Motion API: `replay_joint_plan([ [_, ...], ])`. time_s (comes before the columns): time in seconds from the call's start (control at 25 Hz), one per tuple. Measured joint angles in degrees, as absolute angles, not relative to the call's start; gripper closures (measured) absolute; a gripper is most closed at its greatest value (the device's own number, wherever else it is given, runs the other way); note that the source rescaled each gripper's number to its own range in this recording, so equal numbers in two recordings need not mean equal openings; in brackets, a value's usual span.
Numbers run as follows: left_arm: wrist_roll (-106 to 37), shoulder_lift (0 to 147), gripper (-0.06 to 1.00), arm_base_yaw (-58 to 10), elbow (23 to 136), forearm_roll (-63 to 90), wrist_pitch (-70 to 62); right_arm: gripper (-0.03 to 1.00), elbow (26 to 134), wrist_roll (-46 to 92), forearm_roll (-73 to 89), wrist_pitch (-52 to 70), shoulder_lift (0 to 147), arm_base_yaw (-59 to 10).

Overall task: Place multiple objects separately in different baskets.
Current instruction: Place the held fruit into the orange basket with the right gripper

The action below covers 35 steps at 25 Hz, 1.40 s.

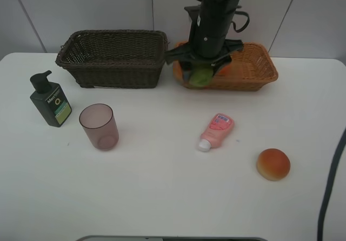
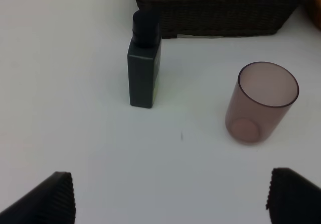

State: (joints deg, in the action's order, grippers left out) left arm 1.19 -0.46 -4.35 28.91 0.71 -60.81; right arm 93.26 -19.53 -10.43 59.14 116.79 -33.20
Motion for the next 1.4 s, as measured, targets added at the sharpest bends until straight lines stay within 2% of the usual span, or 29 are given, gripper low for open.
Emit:
replay_joint_plan([
  [0.24, 1.2, -0.5, -0.06, -4.3, 28.9, 0.7, -60.8, 0.75, 93.3, -16.5, -12.3, 58.9, 116.5, -24.1],
  [0.6, 1.2, -0.5, -0.06, -4.3, 28.9, 0.7, -60.8, 0.75, 93.3, -15.8, -12.5, 49.8, 116.6, -13.6],
  [1.08, 1.2, -0.5, -0.06, -4.3, 28.9, 0.7, -60.8, 0.75, 93.3, -15.8, -12.4, 41.0, 123.1, -11.4],
  [1.4, 1.2, -0.5, -0.06, -4.3, 28.9, 0.7, -60.8, 0.75, 93.3, -15.8, -12.4, 39.6, 125.0, -11.4],
])
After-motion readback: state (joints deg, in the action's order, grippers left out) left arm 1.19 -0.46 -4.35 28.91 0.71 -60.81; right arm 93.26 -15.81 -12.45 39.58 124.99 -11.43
